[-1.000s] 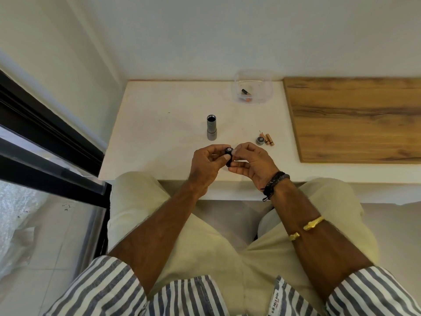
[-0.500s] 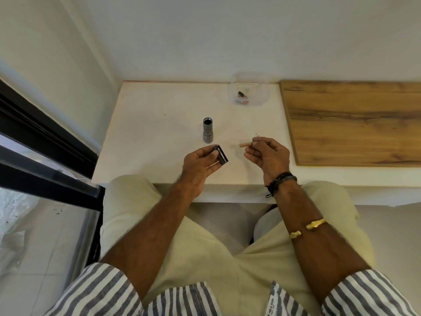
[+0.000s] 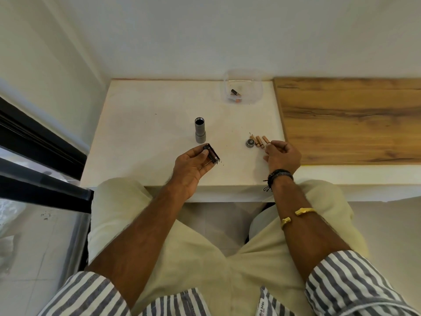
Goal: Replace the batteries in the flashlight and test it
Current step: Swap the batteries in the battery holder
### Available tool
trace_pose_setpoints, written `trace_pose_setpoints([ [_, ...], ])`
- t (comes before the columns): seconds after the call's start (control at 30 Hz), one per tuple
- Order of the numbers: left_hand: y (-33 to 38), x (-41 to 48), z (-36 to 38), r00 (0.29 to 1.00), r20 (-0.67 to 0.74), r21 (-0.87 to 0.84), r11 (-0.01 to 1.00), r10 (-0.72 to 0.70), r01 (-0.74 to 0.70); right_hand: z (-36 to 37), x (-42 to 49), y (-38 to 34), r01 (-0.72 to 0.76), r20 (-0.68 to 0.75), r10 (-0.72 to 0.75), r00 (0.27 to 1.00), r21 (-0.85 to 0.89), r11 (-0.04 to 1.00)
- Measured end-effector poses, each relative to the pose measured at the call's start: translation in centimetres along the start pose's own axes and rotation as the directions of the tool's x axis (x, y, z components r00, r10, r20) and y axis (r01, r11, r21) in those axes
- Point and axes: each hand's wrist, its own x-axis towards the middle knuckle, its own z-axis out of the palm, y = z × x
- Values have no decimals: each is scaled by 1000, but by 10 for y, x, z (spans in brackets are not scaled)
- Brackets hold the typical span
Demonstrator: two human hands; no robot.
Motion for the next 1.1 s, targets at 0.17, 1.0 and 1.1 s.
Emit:
trace_pose_setpoints([
  [0.17,0,0,1,1000,4,-14,1000,-17,17,3,6,6,110,39,-104,994,-208,972],
  [1.0,6,12,3,996,44,-118,989,-80,85,90,33,-70,393,276,-335,901,-192,899],
  [1.1,8,15,0,995,51,-138,987,-81,88,122,59,-89,482,328,-375,867,-359,799],
])
